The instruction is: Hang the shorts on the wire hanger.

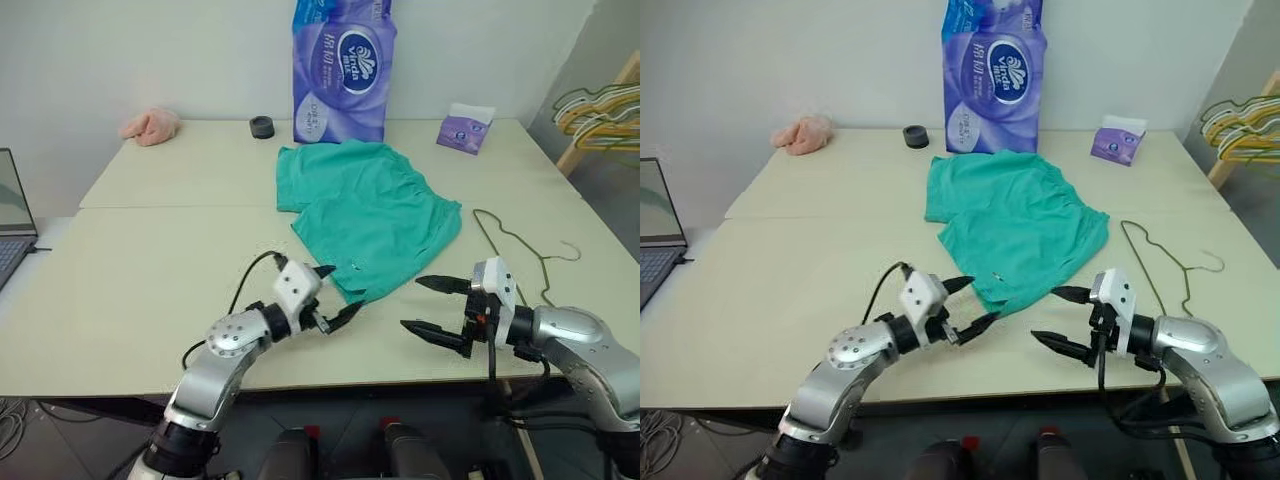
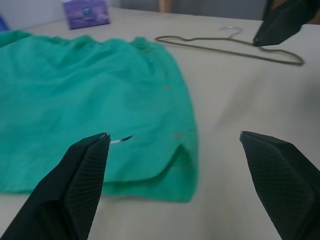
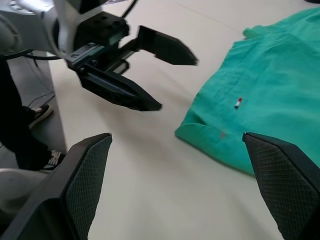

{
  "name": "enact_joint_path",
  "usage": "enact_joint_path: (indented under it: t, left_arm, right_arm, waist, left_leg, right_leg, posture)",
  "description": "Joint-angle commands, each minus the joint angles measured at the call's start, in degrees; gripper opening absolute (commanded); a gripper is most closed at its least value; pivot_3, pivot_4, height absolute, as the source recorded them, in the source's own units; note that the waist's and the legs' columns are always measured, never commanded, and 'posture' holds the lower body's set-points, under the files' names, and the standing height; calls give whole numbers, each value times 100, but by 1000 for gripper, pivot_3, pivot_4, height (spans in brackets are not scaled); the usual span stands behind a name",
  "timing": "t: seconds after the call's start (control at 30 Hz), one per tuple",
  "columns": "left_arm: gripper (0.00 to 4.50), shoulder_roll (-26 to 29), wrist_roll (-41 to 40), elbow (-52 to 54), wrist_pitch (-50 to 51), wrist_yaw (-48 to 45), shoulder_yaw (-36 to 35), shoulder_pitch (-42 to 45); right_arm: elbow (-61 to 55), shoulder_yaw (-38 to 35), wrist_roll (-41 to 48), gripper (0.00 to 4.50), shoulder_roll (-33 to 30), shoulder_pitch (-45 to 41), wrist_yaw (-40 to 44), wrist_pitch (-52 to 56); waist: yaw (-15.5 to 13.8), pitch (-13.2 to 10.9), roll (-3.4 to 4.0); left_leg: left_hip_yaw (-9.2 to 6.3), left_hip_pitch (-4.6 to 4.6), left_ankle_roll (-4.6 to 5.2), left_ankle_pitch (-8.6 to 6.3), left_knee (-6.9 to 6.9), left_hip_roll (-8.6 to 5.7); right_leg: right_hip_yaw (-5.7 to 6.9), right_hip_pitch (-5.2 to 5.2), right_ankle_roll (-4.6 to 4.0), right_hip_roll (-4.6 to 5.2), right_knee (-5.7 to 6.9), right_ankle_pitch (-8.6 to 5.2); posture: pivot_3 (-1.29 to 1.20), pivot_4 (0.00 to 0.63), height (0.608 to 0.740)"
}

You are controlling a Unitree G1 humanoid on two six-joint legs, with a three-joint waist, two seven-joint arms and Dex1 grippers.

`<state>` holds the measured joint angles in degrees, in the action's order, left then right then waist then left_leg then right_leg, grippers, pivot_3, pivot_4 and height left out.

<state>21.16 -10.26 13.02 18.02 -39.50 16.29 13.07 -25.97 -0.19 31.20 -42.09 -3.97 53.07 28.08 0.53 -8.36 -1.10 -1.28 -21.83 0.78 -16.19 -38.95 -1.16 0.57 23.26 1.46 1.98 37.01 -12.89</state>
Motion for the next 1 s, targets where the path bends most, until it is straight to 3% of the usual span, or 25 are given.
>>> enact_joint_path:
  t: [0.03, 0.3, 0.43, 0.7, 0.83, 1.0]
  left_arm:
    - [4359, -68, 469, -626, -191, 8, 338, 381]
    - [4359, -243, 1130, -1690, -275, 249, 543, 787]
    - [3630, -270, 1370, -1905, -417, 355, 548, 826]
    - [1076, -257, 1456, -2000, -574, 504, 335, 822]
    - [21, -177, 1261, -1800, -486, 357, 125, 810]
    - [21, 171, 616, -1171, 57, -23, -541, 859]
  right_arm:
    - [-184, -80, 9, 4489, 26, -57, 13, -141]
    - [112, -317, -268, 4489, 93, 131, -60, -668]
    - [216, -358, -333, 4500, 73, 118, -47, -820]
    - [465, -412, -476, 4500, 43, -207, -138, -953]
    - [880, -331, -902, 4500, -32, -539, -161, -1274]
    - [2114, 129, -2064, 4500, -147, -1301, -331, -2090]
  waist:
    - [24, 0, 0]
    - [121, 0, -1]
    - [133, 1, 0]
    - [136, 2, 0]
    - [137, 2, 0]
    - [172, 1, 0]
  left_leg:
    - [0, 0, 0, 0, 0, 0]
    - [0, -3, 0, 0, 0, -4]
    - [1, -1, 0, 0, 0, -5]
    - [1, 0, 0, 0, 0, -4]
    - [1, 0, 0, 0, 0, -4]
    - [5, -1, -1, 0, 0, -3]
  right_leg:
    - [-1, 0, 1, 0, 0, -1]
    - [-4, 0, 2, 9, 0, 0]
    - [-7, 0, 0, 11, 1, 2]
    - [-8, 0, -15, 12, 2, 11]
    - [-7, 0, -18, 12, 3, 12]
    - [-6, 5, -19, 12, 7, 13]
  posture:
    - [-132, 113, 740]
    - [-166, 112, 740]
    - [-172, 109, 740]
    - [-160, 105, 740]
    - [-154, 103, 740]
    - [-137, 98, 740]
